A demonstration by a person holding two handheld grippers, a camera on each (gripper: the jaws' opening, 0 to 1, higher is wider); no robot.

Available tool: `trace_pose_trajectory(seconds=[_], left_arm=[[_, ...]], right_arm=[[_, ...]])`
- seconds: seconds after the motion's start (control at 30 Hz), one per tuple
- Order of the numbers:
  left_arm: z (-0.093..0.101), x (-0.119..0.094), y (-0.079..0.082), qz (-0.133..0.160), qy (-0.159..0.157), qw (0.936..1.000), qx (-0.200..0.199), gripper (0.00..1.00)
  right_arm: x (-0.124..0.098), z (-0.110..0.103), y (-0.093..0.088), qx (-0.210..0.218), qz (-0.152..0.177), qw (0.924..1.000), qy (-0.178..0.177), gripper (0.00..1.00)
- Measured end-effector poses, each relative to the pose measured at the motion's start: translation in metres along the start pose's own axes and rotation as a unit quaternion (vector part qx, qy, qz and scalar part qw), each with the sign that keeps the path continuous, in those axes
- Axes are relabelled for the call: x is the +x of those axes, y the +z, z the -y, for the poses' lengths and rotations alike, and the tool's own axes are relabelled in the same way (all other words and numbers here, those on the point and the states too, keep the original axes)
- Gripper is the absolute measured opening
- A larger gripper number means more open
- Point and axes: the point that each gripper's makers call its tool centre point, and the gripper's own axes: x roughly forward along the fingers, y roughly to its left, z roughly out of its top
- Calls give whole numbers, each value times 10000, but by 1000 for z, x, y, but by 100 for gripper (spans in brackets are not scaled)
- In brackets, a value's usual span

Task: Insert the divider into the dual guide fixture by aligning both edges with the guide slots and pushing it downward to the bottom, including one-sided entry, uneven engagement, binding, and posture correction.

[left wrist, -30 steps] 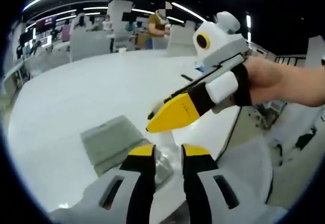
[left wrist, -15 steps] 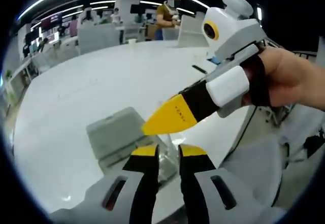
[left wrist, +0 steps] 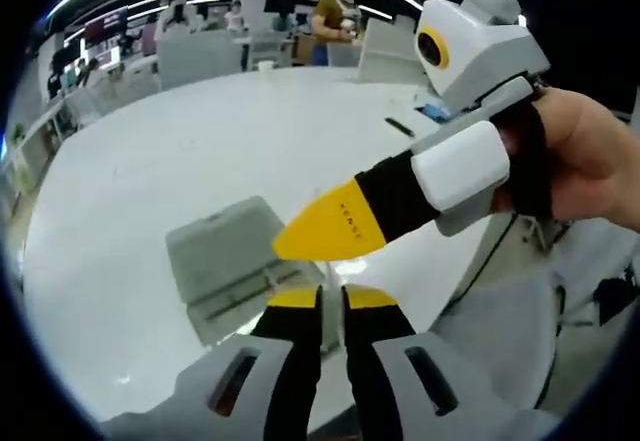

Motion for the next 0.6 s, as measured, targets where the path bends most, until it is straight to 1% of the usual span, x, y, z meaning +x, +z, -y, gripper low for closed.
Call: trace_pose_trajectory(seconds=[0.27,0.53,0.6], left_arm=[[-2,2,-1,-62,11,10000,-6,3],[-1,1,1,0,-1,10000,-82,4],[-2,2,1,-29,14,10000,-86,3]], right_arm=[[1,1,-2,10,-26,9999,-110,30],[0,2,-2,55,-12,9998,-181,30],[1,3,-2,55,-24,9998,-180,30]])
